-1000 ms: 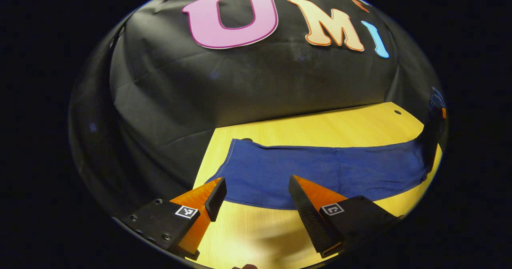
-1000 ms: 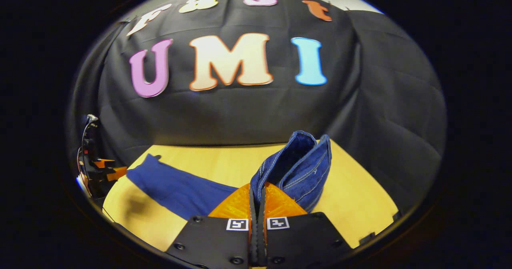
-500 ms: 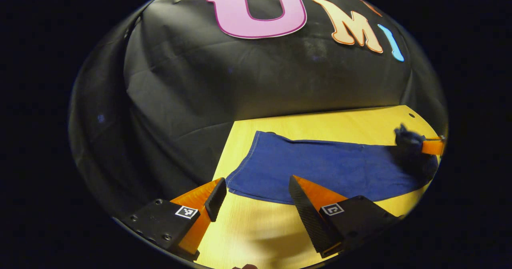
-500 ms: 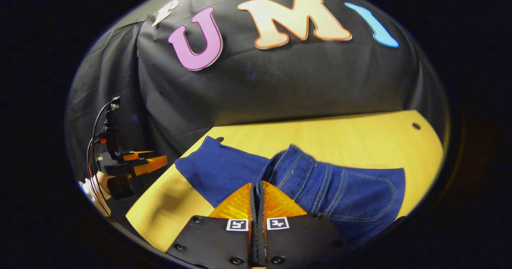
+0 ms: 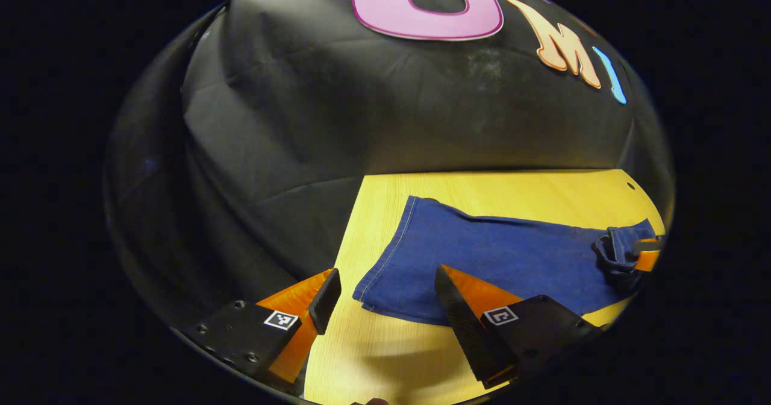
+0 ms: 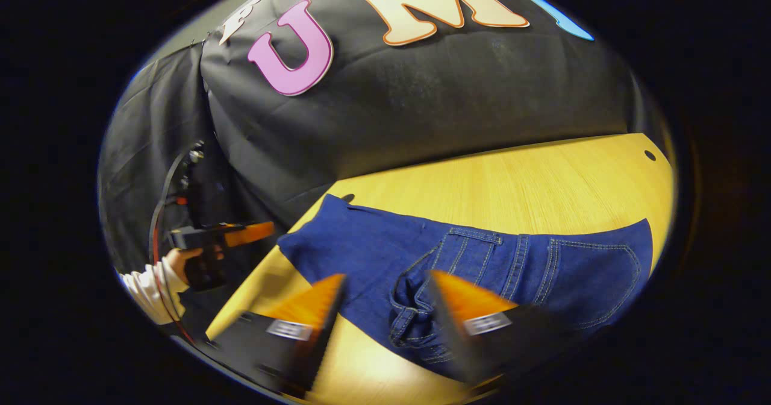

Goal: Grasp the waist and the cuffs of the jeans and fold them to make the two legs overlap; first hold the waist and fold one-third of the jeans toward the cuffs, then hold the cuffs and fold the remaining one-third in the same direction to finish folding.

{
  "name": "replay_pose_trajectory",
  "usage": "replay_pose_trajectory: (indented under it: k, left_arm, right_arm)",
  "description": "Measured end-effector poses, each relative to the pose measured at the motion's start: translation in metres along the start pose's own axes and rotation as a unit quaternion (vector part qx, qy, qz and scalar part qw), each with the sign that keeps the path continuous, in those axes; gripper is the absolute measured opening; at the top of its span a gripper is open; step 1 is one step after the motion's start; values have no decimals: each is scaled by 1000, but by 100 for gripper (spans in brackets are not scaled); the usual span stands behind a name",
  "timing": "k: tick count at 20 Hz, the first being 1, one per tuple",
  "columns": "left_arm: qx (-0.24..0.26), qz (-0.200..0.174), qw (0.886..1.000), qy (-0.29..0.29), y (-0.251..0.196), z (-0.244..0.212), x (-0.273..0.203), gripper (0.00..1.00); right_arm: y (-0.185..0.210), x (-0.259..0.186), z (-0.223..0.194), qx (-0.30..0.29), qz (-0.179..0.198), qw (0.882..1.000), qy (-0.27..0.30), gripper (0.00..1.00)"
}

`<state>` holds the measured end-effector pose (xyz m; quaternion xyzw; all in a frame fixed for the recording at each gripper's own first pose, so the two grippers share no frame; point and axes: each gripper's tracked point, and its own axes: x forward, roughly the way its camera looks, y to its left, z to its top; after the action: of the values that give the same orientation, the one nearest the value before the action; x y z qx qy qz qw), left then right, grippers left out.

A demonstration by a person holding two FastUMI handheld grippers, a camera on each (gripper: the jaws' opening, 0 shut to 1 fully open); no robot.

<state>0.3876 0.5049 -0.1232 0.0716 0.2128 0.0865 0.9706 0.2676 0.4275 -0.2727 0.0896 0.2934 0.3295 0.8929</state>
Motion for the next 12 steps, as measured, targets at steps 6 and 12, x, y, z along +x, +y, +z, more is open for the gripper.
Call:
replay_pose_trajectory:
  k: [6,12]
  left_arm:
    - [33,-16,998,48,4,-29,34,96]
    - [29,-62,995,69,2,-47,46,93]
  right_arm:
    - [-31,-47,45,-35,-56,997,-47,98]
    - [-95,-100,44,-22,-157,986,-57,93]
